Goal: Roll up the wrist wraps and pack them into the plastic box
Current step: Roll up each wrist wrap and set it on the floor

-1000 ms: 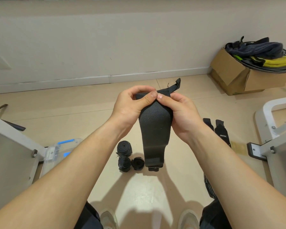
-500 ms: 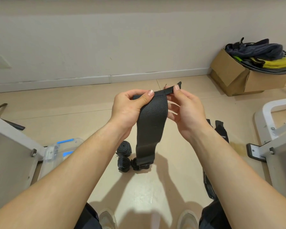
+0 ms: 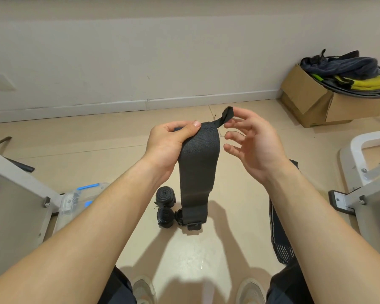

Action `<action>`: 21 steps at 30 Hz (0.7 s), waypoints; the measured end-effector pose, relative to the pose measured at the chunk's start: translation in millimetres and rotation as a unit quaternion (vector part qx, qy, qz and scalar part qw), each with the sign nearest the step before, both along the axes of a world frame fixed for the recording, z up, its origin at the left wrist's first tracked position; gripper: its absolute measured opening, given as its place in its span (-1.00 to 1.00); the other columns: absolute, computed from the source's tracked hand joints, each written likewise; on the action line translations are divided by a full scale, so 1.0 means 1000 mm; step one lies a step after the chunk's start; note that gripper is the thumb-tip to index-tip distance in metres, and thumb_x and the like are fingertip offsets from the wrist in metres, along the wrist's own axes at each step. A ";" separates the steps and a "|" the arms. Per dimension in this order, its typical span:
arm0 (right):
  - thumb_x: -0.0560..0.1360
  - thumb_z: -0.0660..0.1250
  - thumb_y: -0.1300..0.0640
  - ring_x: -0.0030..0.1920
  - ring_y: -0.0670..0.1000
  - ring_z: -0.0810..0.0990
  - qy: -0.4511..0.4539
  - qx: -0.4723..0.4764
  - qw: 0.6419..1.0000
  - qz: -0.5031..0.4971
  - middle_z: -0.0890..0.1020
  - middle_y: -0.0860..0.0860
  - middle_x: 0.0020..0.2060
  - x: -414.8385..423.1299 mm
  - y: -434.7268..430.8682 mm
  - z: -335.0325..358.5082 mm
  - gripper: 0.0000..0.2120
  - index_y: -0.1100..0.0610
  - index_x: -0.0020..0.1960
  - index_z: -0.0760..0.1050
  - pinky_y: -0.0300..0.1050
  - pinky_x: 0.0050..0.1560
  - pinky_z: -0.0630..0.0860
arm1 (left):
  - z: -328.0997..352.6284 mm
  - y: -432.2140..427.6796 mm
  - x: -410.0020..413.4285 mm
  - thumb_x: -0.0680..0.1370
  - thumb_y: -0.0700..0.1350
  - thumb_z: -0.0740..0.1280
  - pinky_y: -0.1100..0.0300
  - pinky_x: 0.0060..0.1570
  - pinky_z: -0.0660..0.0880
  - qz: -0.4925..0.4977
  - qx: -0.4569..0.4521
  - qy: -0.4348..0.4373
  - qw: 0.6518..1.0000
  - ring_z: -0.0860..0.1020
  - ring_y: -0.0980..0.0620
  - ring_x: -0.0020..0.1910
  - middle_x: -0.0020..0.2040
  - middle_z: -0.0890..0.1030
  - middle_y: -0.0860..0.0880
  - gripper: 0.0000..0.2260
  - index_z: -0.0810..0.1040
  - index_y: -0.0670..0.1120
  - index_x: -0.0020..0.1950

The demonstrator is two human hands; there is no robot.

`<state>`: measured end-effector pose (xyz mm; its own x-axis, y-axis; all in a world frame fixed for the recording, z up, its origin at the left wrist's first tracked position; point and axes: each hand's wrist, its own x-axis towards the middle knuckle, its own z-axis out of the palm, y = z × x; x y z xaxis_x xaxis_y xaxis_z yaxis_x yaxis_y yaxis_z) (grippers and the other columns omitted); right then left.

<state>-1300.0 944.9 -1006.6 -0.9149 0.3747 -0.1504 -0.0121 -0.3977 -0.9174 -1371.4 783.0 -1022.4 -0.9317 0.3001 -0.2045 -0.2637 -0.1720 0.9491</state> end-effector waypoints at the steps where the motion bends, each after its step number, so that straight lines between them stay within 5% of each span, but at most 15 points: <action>1: 0.56 0.16 0.25 -0.28 0.01 0.52 -0.003 -0.020 1.000 0.017 0.60 0.04 -0.19 0.000 0.002 0.000 -0.71 0.13 0.14 0.62 -0.11 -0.30 0.52 | 0.000 -0.002 -0.001 0.53 -0.17 0.49 0.19 -0.16 0.59 -0.012 0.001 -0.009 1.000 0.68 0.00 -0.20 -0.14 0.71 -0.09 -0.83 0.69 -0.23 0.04; 5: 0.66 0.17 0.07 -0.31 0.00 0.47 -0.013 -0.008 0.995 0.095 0.57 0.03 -0.25 0.002 0.011 -0.002 -0.71 0.19 0.11 0.62 -0.14 -0.32 0.53 | 0.001 -0.009 -0.002 0.54 -0.18 0.46 0.24 -0.25 0.57 -0.078 -0.015 -0.028 0.996 0.65 0.02 -0.24 -0.14 0.69 -0.12 -0.79 0.67 -0.29 0.10; 10: 0.55 0.36 0.11 -0.29 -0.03 0.49 -0.030 0.128 0.972 0.193 0.59 0.04 -0.17 0.011 0.026 -0.004 -0.81 0.17 0.06 0.68 -0.14 -0.25 0.58 | 0.001 -0.019 -0.003 0.45 -0.14 0.49 0.25 -0.18 0.60 -0.151 -0.039 -0.043 0.987 0.66 0.02 -0.18 -0.10 0.71 -0.11 -0.74 0.69 -0.24 0.07; 17: 0.39 0.33 0.28 -0.29 0.03 0.55 -0.055 0.132 0.959 0.244 0.60 0.04 -0.21 0.023 0.044 -0.005 -0.86 0.21 -0.07 0.59 -0.08 -0.26 0.63 | 0.000 -0.027 -0.002 0.35 -0.10 0.51 0.28 -0.22 0.58 -0.216 -0.080 -0.054 0.972 0.67 0.04 -0.22 -0.17 0.72 -0.07 -0.89 0.75 -0.11 -0.20; 21: 0.43 0.36 0.25 -0.23 0.06 0.63 -0.068 0.125 0.947 0.289 0.65 0.07 -0.17 0.027 0.045 -0.006 -0.83 0.20 0.01 0.62 -0.02 -0.16 0.67 | -0.001 -0.027 -0.002 0.34 -0.11 0.51 0.27 -0.23 0.58 -0.224 -0.082 -0.059 0.969 0.67 0.03 -0.22 -0.16 0.71 -0.09 -0.84 0.74 -0.15 -0.14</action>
